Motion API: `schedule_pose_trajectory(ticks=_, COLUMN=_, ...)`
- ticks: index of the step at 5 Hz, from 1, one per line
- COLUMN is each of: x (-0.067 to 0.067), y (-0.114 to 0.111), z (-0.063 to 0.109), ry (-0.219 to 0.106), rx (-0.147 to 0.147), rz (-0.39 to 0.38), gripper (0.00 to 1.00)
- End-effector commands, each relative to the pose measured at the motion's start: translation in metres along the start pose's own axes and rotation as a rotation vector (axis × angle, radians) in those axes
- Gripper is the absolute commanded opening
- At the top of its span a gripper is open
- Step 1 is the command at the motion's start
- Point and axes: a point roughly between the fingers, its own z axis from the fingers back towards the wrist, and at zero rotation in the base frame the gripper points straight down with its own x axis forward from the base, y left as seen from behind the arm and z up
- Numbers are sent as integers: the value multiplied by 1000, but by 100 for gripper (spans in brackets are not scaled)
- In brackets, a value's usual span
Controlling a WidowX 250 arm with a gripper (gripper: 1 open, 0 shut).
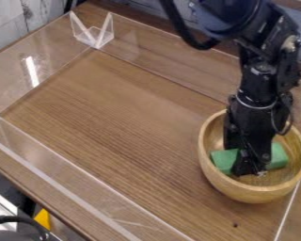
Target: Remove the green block from inside the brown bowl and put it on the table
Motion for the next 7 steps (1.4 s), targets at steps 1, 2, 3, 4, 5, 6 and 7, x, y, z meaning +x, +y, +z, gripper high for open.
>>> schedule_pose_trajectory(ticks=1, x=5, y=6, z=22, ry=-47, rx=11, rz=-38, gripper=0)
schedule_pose_trajectory(ticks=2, x=9, y=4, z=27, ry=-46, rx=-3, rz=-107, gripper=0)
schedule_pose_trajectory(ticks=3, x=11, y=2, z=31, ry=-46, rx=-19, rz=-176, gripper=0)
schedule_pose_trajectory(ticks=4, x=17, y=6, z=32, ry=-47, rx=-34, rz=-207, gripper=0)
schedule_pose_trajectory(ticks=5, x=23, y=9, z=31, ry=-48, rx=-44, rz=-240, gripper=0)
schedule_pose_trajectory(ticks=6, x=11, y=14, z=34, ry=-50, rx=-50, rz=-243, gripper=0)
schedule_pose_trajectory(ticks=7, x=0, y=20, z=37, ry=-53, rx=-56, rz=-246, gripper=0)
